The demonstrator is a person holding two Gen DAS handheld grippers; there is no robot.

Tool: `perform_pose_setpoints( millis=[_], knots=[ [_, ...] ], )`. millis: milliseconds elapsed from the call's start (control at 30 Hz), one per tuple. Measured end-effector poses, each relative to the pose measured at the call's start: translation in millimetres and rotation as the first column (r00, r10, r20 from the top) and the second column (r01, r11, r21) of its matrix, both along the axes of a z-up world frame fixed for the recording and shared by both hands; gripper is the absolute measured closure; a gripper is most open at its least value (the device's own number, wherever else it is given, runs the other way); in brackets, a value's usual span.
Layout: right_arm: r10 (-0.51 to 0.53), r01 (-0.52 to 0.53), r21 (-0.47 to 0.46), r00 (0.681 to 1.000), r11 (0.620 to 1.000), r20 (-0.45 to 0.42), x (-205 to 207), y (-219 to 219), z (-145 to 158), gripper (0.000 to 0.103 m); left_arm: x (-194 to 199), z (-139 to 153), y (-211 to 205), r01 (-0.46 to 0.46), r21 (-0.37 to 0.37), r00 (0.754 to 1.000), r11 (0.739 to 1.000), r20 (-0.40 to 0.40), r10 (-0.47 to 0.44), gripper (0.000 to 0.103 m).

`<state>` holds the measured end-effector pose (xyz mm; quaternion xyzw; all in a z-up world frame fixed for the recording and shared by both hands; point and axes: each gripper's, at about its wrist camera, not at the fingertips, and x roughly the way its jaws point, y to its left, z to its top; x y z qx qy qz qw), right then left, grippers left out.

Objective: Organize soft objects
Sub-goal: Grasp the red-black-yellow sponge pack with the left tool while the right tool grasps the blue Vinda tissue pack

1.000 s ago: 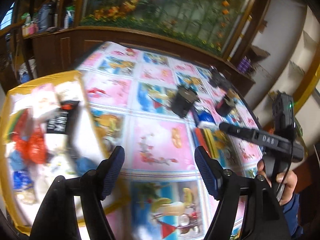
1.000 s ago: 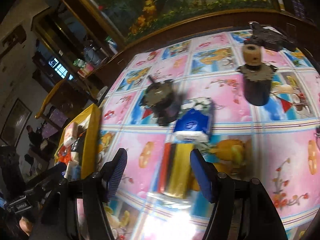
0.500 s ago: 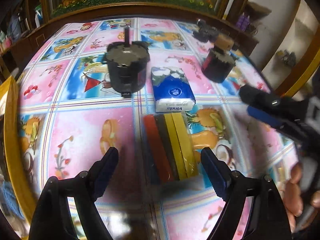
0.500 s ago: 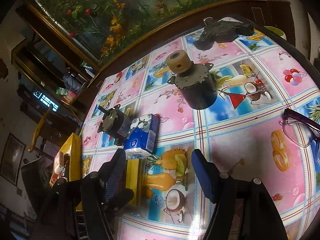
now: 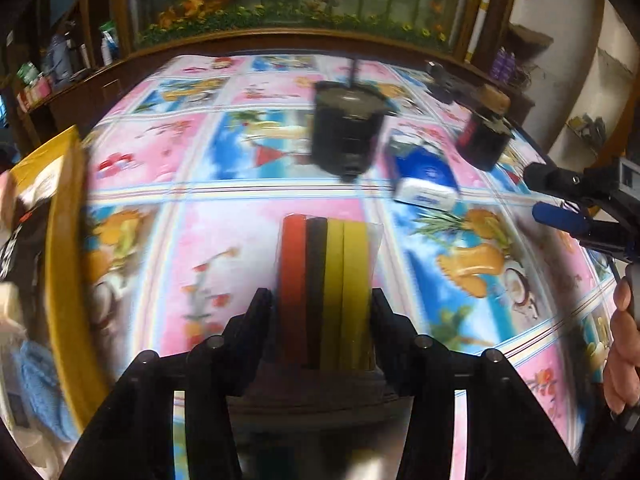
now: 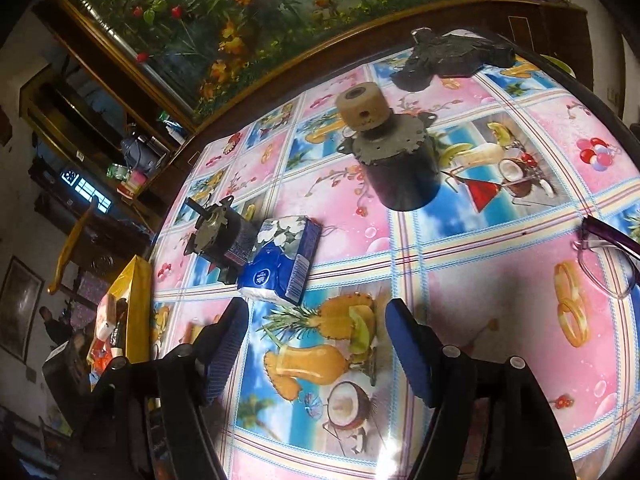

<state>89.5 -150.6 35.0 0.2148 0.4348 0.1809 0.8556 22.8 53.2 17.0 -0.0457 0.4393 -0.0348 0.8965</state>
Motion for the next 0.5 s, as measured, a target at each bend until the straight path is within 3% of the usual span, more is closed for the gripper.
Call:
perform_pose_setpoints(
  millis=[200,500],
  knots=[
    [0.006,-0.008,-0.042,0.999,0.999,-0.033,12.9,31.4,-4.0,0.025,1.2,-1.1,22.8,-0.043,-0.034,0.998,0.998,0.039,0.045,0.055],
    [0.003,-0.025,-0.274,0.997,0.961,-0.082,57.9,99.8,-0.7,0.026,-4.9,-1.5,30.2,-0.046,-0.067,0.998,0.997,0.043,0.049,0.055]
  ],
)
